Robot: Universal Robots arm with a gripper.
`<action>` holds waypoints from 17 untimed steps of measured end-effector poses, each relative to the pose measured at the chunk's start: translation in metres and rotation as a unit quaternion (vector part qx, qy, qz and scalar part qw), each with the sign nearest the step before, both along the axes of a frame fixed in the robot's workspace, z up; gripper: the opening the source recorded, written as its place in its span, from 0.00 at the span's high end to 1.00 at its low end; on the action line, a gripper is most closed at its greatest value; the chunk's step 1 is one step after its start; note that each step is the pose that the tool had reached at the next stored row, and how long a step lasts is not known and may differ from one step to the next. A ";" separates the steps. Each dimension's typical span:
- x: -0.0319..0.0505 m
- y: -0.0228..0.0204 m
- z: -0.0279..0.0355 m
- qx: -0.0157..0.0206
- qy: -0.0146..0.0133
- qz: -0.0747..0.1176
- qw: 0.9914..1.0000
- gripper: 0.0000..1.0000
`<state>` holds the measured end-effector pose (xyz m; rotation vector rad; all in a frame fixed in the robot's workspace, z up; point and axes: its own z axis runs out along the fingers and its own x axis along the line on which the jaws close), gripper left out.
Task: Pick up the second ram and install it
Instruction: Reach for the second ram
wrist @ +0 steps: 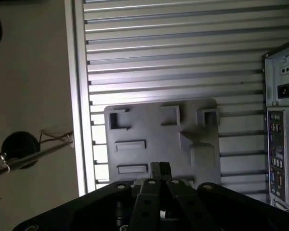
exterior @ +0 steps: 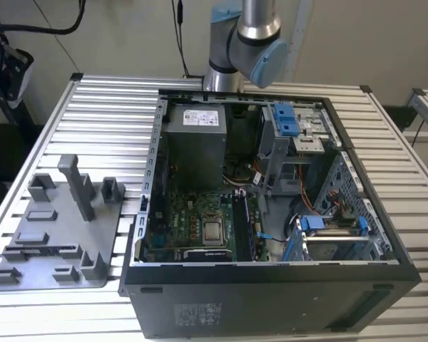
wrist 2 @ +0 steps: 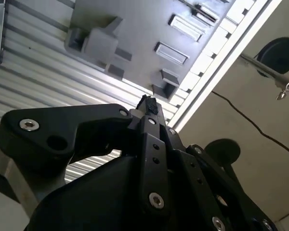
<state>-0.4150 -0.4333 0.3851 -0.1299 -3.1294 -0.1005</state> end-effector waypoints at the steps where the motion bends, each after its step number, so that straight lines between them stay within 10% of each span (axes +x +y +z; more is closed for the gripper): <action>1: 0.0000 -0.0046 -0.0005 0.000 0.000 0.000 1.000 0.89; 17: -0.0034 -0.0679 -0.0110 0.000 0.000 0.000 1.000 0.89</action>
